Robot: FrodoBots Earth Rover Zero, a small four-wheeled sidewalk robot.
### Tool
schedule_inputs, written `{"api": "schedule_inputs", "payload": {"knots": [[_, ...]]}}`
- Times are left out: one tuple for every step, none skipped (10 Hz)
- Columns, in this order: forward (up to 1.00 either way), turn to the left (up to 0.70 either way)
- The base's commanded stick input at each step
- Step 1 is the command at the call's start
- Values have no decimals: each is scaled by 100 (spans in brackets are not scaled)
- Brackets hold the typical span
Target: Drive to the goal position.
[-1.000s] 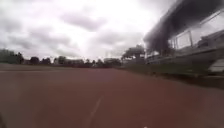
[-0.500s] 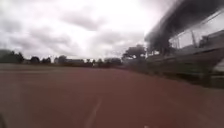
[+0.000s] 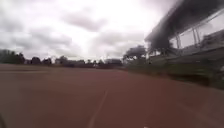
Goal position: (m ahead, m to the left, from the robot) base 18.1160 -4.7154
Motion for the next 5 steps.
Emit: {"api": "schedule_inputs", "payload": {"knots": [[70,0],[70,0],[70,0],[70,0],[70,-1]]}}
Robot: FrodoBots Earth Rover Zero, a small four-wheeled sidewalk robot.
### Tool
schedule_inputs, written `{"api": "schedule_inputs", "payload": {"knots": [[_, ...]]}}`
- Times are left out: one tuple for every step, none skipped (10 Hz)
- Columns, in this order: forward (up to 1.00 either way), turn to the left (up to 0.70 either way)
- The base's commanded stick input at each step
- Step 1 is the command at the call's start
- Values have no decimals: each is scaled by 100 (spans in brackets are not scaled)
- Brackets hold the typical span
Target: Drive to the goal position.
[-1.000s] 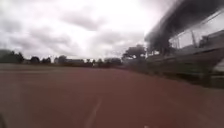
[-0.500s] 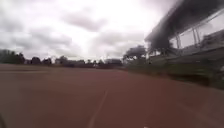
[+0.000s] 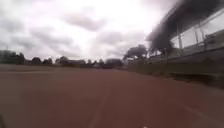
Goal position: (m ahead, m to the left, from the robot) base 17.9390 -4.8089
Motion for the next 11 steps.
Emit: {"api": "schedule_inputs", "payload": {"knots": [[70,-6],[70,-13],[70,-26],[70,-35],[70,-35],[70,-35],[70,-35],[70,-35],[70,-35],[70,-35],[70,-35]]}}
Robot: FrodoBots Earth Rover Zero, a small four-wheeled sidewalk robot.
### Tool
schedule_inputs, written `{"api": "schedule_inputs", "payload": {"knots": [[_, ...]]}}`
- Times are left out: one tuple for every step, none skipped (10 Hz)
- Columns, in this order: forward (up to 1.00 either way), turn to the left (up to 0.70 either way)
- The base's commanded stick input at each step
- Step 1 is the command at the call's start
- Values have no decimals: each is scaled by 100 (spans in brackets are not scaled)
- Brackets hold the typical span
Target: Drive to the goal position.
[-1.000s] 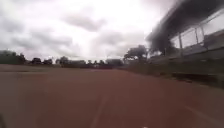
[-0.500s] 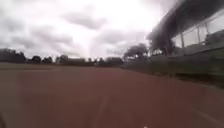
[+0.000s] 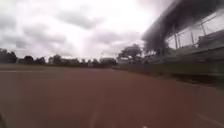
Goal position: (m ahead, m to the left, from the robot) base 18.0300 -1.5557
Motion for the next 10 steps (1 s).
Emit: {"api": "schedule_inputs", "payload": {"knots": [[70,-35],[70,-35],[70,-35],[70,-35],[70,-35],[70,-35],[70,0],[70,0],[70,0],[70,0]]}}
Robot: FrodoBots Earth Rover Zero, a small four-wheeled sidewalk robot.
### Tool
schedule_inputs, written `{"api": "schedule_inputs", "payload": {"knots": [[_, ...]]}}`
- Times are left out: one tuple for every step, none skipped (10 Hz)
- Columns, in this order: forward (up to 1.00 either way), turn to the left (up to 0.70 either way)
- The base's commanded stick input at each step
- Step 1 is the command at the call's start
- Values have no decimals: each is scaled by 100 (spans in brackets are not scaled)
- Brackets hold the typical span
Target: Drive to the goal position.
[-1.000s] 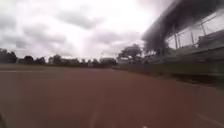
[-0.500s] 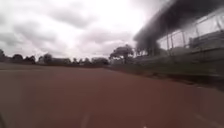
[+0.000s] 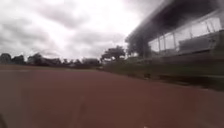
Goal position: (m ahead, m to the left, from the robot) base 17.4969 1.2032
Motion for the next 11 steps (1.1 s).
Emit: {"api": "schedule_inputs", "payload": {"knots": [[70,0],[70,0],[70,0],[70,0],[70,0],[70,0],[70,18],[70,35],[70,35],[70,35],[70,35]]}}
